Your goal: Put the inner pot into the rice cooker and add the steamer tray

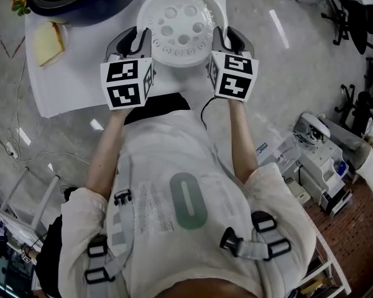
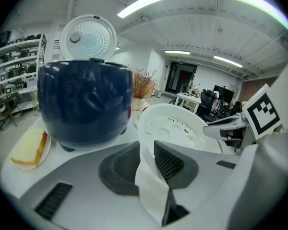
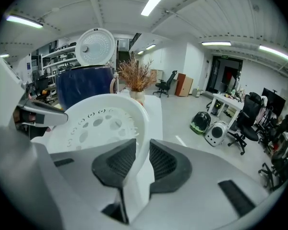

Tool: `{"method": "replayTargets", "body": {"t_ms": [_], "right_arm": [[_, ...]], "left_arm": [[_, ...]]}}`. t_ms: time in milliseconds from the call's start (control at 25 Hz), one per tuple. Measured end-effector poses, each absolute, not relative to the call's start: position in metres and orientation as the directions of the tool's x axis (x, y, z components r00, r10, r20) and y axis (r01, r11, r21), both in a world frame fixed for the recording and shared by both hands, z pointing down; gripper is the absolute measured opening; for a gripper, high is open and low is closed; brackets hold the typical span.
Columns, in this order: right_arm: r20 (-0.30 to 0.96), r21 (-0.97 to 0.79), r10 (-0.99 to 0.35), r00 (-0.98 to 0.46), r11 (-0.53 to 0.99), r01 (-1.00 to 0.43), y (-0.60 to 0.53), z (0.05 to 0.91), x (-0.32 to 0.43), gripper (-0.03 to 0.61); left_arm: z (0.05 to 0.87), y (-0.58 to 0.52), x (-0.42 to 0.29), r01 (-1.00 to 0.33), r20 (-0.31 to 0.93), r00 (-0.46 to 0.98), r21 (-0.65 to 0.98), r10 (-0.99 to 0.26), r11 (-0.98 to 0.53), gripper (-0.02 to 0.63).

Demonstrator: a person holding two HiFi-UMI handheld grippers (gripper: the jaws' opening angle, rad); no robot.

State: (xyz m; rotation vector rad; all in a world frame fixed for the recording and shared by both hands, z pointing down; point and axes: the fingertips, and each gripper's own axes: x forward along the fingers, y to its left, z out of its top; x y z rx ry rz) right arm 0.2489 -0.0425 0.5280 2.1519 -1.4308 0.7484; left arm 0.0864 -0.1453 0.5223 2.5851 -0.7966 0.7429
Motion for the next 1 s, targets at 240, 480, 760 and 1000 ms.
{"method": "replayTargets", "body": {"t_ms": [240, 480, 760, 1000], "right_arm": [[0.570, 0.081, -0.748, 0.340, -0.361, -0.929, -0.054, 0.483, 0.266, 0.097], [0.471, 0.102, -0.809, 0.353, -0.347, -0.932, -0.087, 0.433, 0.266, 0.093], [0.304, 0.104, -0.903, 0.304, -0.286, -0.952, -0.143, 0.350, 0.248, 0.092], [0.198, 0.101, -0.960, 0.196, -0.179, -0.979, -0.200, 0.297, 0.204, 0.092]], "left_arm": [[0.476, -0.155, 0.102, -0.597, 0.485, 0.728, 0.099, -0.485, -0.796, 0.101], [0.426, -0.179, 0.098, -0.624, 0.380, 0.736, 0.059, -0.560, -0.779, 0.101], [0.348, -0.224, 0.075, -0.694, 0.259, 0.688, -0.038, -0.678, -0.719, 0.101], [0.296, -0.268, 0.024, -0.783, 0.179, 0.597, -0.082, -0.782, -0.617, 0.101]]}}
